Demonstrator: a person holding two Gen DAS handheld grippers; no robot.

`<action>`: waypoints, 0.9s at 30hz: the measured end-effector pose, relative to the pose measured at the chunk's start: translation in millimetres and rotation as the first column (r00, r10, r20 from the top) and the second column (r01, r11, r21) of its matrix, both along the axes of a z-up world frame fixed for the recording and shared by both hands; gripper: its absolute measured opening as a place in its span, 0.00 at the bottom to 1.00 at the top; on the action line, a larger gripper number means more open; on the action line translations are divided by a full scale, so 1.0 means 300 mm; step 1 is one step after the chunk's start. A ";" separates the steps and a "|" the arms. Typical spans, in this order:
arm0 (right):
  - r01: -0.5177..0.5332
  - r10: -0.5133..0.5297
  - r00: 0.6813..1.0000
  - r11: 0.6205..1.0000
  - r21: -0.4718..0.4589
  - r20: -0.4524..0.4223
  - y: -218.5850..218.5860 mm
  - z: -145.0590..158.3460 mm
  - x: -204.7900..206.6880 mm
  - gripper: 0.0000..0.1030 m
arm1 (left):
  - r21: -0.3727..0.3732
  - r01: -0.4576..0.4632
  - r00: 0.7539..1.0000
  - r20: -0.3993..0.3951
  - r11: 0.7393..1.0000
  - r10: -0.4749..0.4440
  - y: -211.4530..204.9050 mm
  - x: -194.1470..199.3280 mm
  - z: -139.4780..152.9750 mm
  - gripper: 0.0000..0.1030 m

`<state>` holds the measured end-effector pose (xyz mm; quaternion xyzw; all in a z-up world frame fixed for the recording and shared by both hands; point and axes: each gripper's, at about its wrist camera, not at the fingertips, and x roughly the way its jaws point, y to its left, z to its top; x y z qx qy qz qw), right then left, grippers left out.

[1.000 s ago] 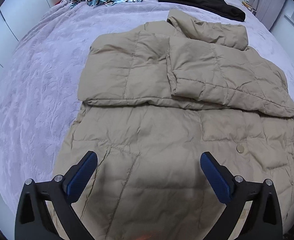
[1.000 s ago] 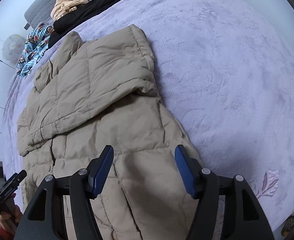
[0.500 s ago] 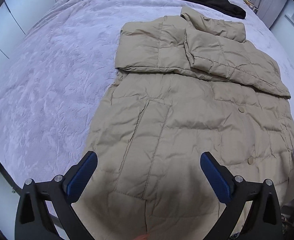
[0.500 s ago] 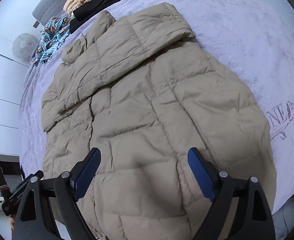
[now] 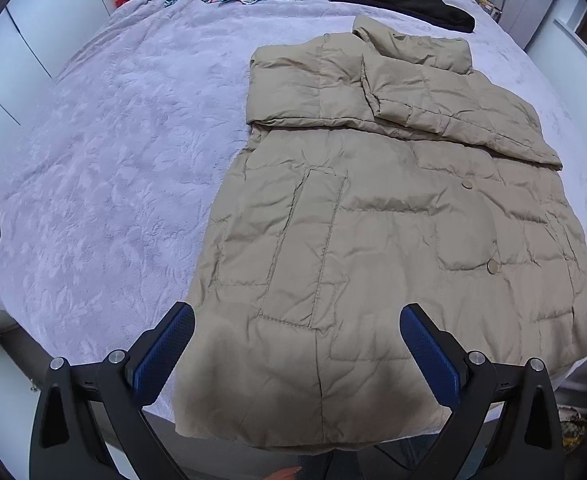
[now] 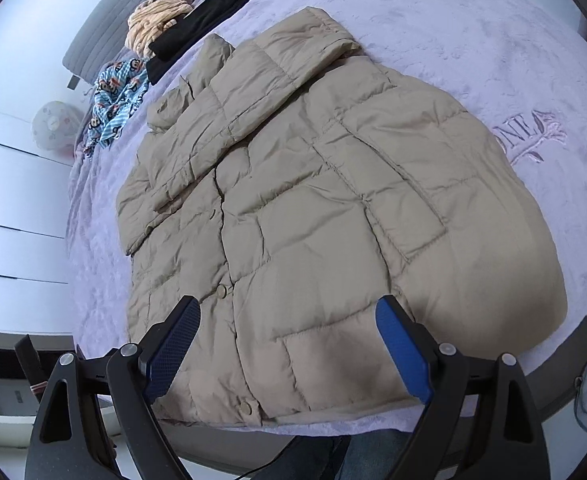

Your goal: Fold large clothes

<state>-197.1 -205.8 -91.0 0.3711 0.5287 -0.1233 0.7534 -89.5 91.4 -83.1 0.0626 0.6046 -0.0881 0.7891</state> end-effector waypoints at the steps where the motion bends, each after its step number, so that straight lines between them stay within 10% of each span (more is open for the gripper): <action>1: 0.001 -0.001 1.000 1.000 0.003 0.001 0.002 0.006 -0.008 0.89 | 0.001 -0.002 1.000 -0.001 1.000 0.002 0.007 -0.009 0.006 1.00; 15: 0.042 -0.040 0.999 0.996 0.085 -0.023 -0.149 0.039 -0.103 0.89 | -0.064 -0.175 0.977 -0.136 0.982 0.165 0.056 -0.164 -0.027 1.00; 27: 0.330 -0.266 0.934 0.899 0.288 -0.239 -0.323 -0.244 -0.346 0.89 | -0.109 -0.248 0.950 -0.221 0.963 0.219 0.089 -0.237 -0.095 1.00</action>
